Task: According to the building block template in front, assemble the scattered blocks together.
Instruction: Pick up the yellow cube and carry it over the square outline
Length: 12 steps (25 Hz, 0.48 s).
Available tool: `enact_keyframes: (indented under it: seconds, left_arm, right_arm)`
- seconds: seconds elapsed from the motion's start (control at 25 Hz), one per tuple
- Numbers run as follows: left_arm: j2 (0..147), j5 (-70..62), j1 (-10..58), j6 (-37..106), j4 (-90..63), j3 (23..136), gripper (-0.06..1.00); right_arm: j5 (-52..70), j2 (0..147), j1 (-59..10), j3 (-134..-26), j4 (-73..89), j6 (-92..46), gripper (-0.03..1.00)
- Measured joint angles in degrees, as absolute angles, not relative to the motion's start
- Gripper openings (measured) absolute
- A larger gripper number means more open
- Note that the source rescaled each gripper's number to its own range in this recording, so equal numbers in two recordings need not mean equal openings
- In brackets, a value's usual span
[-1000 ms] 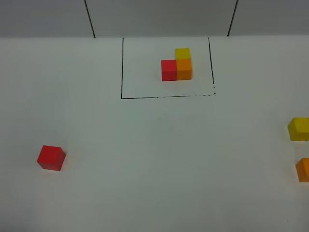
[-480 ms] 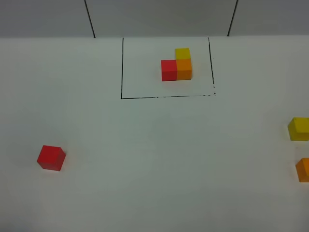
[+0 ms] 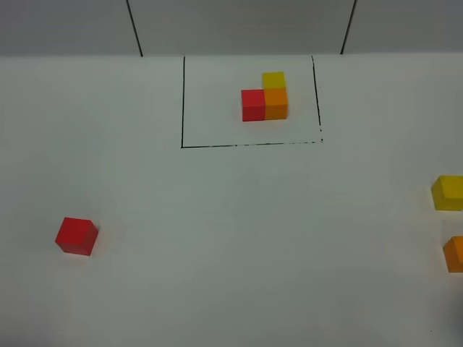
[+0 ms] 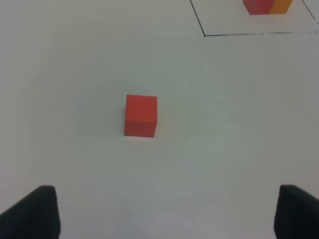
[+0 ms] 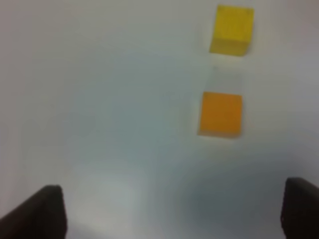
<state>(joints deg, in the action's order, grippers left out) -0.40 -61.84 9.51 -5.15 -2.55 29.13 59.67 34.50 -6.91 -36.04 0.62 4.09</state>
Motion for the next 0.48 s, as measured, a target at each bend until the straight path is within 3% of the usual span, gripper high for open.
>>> enact_keyframes:
  seconds: [0.48]
  left_arm:
    - [-0.4, -61.84, 9.51, -5.11, -2.55, 29.13, 0.85]
  right_arm:
    - [48.74, 65.27, -6.91, -44.2, 0.0, 2.74, 0.77]
